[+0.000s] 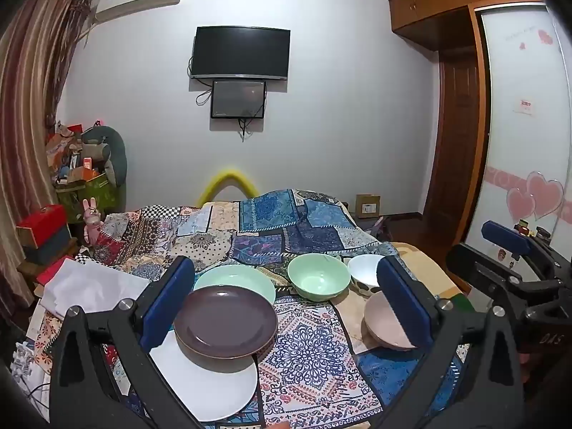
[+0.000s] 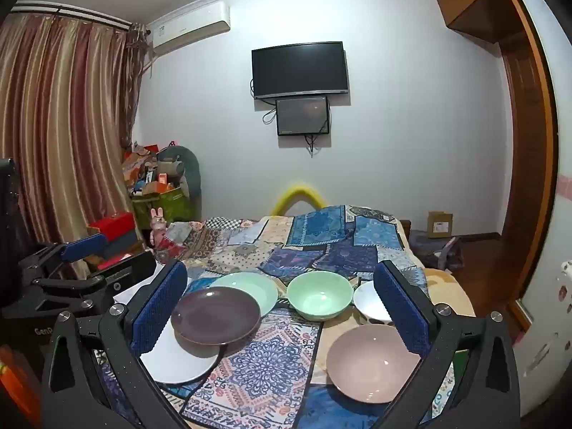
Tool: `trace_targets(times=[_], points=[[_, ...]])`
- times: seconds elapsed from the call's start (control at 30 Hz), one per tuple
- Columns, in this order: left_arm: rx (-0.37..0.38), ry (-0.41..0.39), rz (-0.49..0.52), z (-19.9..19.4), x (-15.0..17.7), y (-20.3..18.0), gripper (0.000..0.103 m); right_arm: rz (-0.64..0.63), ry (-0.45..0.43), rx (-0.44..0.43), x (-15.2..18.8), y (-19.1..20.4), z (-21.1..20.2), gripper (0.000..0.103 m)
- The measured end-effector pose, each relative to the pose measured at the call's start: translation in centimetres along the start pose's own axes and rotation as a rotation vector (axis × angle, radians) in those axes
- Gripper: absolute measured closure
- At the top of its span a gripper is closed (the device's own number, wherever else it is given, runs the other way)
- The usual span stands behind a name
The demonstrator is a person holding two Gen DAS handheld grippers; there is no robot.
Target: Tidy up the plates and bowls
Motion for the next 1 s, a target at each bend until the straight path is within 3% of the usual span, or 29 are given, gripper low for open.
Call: trace_targets(times=[1.0], points=[[0.006, -0.025, -0.004, -0.8, -1.0, -0.4, 0.0, 0.034, 0.004, -0.005, -0.1, -0.3, 0.0, 0.0]])
Point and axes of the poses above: each gripper's, at about its wrist camera, not at the fingertips, and z roughly the way its jaws point, y to its left, x to its underside, the point moved 5 cm from there along z, roughly the way its jaws point, and after that the axes turned 12 degrees about x, right-handed, at the moved point
